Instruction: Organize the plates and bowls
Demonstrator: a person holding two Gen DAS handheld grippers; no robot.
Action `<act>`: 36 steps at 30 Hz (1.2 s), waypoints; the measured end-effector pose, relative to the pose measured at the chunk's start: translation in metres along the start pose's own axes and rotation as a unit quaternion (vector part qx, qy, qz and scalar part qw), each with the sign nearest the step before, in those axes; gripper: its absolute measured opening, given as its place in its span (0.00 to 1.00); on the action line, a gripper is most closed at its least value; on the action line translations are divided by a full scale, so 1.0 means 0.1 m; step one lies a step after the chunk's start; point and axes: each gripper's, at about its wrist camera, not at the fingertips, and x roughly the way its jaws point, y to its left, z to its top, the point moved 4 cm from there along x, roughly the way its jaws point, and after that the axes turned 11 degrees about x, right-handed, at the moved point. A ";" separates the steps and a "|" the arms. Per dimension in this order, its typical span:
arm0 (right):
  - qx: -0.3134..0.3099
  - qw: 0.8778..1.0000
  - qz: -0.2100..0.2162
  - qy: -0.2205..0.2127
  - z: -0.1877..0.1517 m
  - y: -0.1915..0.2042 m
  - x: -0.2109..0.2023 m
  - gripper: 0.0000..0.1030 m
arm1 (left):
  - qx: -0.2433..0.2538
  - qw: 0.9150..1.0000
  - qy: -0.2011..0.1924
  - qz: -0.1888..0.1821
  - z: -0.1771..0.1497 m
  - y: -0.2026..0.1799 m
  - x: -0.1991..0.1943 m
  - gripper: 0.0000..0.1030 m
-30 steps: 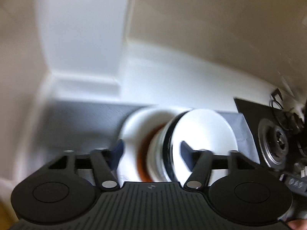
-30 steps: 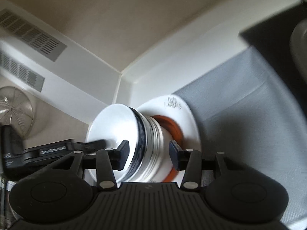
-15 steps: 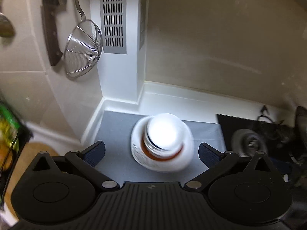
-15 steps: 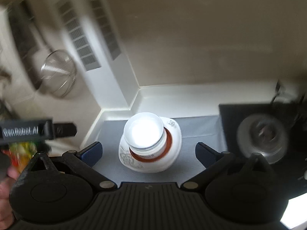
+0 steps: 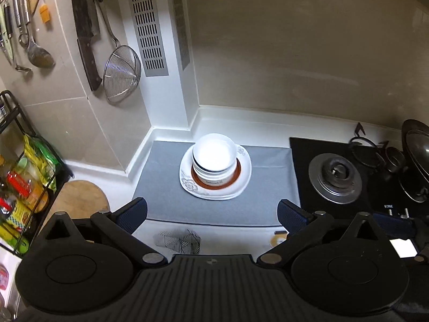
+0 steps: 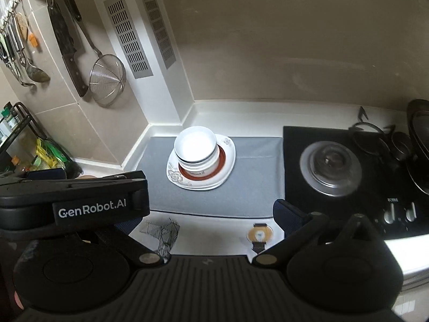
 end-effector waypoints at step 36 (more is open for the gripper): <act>0.011 1.000 0.011 0.015 -0.38 -0.26 -0.38 1.00 | 0.014 1.000 0.019 0.021 -0.33 -0.25 -0.39 1.00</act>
